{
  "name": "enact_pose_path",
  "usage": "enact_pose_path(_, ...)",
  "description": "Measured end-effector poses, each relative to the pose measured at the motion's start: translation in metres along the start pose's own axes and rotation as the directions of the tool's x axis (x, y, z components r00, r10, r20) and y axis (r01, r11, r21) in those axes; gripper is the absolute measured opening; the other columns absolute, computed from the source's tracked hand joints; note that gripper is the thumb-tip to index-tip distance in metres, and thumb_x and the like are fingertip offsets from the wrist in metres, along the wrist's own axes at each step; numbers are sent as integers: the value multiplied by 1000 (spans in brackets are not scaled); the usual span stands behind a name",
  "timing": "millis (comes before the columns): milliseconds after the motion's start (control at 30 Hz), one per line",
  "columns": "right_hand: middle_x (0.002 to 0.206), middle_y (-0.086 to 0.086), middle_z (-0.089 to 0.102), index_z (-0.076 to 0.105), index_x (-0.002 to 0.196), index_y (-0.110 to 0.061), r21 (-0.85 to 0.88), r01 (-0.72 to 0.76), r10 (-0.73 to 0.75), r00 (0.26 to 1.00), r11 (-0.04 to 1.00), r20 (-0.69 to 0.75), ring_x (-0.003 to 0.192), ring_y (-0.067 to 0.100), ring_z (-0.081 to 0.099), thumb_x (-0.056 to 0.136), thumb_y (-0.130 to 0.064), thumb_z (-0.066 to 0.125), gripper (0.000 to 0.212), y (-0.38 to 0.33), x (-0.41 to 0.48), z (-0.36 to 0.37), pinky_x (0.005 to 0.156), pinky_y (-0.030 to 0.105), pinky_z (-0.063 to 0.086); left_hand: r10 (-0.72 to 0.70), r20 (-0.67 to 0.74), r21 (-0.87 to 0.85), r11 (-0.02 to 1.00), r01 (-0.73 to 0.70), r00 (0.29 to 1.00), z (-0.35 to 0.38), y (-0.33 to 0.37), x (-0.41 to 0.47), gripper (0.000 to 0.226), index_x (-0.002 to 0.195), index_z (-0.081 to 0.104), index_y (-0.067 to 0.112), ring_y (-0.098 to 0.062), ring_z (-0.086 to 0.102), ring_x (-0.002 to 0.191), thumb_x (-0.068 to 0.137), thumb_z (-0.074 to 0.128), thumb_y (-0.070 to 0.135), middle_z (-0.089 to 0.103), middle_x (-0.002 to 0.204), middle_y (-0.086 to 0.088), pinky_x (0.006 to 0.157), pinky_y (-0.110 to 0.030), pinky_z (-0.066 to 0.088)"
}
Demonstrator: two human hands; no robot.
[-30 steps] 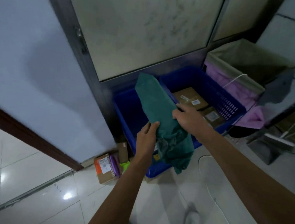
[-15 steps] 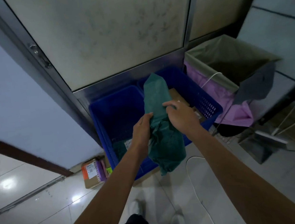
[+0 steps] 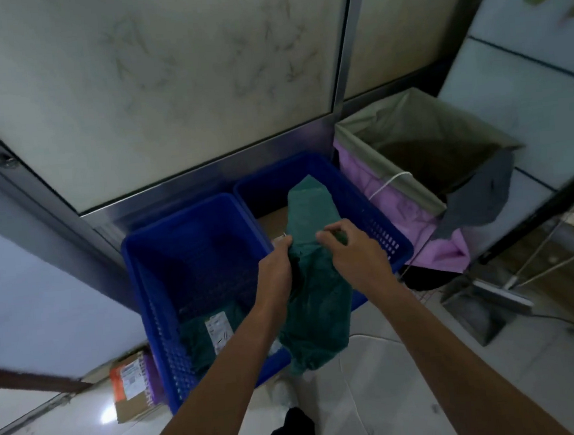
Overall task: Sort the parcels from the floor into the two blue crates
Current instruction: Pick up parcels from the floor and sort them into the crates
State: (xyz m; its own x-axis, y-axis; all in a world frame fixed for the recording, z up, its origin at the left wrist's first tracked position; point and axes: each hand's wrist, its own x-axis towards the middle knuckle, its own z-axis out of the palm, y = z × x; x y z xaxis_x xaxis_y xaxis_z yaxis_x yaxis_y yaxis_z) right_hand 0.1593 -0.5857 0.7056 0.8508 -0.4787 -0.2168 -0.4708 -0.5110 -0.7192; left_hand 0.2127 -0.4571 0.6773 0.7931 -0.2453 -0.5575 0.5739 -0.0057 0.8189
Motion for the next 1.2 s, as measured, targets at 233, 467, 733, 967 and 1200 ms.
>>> enact_pose_path(233,118,3,46,42,126,-30,-257,-39,41,999,966,5,100,26,57,72,-85,59,78,-10,76,-6,86,41,52,-85,13,-45,995,85,996,27,17,71,32,96,76,13,-21,74,74,102,48,29,77,84,-8,70,-38,63)
enact_pose_path(467,125,9,38,30,138,-21,-389,-24,31,999,921,10,107,32,56,67,-81,64,99,4,143,8,86,42,53,-146,34,-51,988,147,989,52,38,125,31,99,77,13,-20,76,76,101,50,28,78,89,-9,61,-31,59)
enact_pose_path(733,129,12,38,31,140,-18,-364,-10,59,990,931,125,108,36,56,70,-84,59,100,46,232,19,81,40,44,-182,-191,-63,983,173,964,94,39,182,31,101,74,4,-26,73,77,96,52,25,76,93,-18,63,-37,60)
enact_pose_path(967,127,10,41,38,134,-18,-336,95,-35,983,937,181,105,36,56,65,-88,57,100,70,313,-7,80,41,47,-196,-289,-123,978,167,937,150,41,227,33,105,75,14,-19,73,82,99,54,39,77,96,-8,57,-28,58)
enact_pose_path(1200,119,3,42,41,122,-24,-262,54,-2,981,964,194,109,32,55,60,-80,65,87,79,388,-33,84,40,41,-95,-234,77,990,116,967,174,51,280,42,125,68,22,-13,65,108,99,50,49,69,122,4,91,-35,53)
